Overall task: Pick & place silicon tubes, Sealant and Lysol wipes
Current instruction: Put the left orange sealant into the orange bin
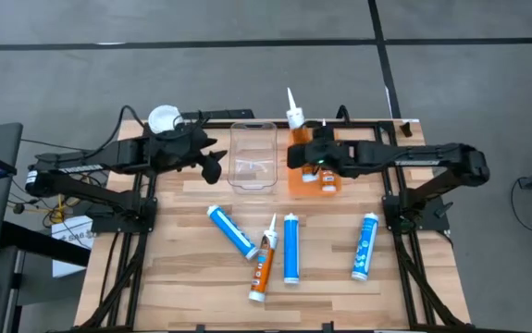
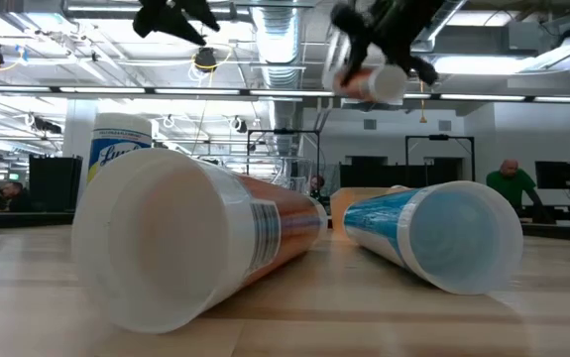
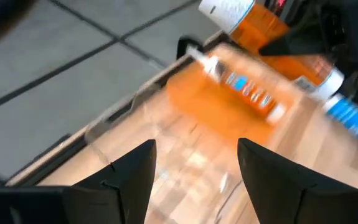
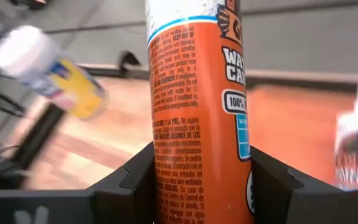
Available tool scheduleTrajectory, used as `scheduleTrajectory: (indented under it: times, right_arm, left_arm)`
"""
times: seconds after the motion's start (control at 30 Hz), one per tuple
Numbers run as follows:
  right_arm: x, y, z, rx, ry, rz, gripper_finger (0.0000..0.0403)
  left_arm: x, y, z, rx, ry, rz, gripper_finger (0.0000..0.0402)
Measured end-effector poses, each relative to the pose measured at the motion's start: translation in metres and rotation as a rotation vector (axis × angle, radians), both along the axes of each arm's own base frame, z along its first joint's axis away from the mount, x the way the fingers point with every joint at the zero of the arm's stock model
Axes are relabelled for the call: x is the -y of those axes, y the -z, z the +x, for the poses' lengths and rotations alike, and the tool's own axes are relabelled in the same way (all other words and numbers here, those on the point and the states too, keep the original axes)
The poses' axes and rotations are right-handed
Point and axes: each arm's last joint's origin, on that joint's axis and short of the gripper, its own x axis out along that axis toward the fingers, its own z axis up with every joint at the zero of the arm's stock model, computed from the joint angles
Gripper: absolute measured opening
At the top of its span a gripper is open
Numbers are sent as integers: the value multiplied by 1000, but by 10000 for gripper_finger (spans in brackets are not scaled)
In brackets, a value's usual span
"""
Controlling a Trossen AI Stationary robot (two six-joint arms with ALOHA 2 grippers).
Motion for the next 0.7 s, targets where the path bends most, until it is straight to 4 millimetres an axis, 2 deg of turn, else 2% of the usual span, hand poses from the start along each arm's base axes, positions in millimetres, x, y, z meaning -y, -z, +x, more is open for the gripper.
scheduleTrajectory:
  times: [0.13,0.43,0.7]
  right_arm:
    - [8,23,8,-63,89,47,172]
    - [23,70,14,-279,241,112,172]
    - [29,102,24,-375,287,115,172]
  left_arm:
    - [0,2,0,-17,-12,-6,218]
    - [0,6,-2,-65,-14,-14,218]
    - [0,7,-3,-77,-14,-15,218]
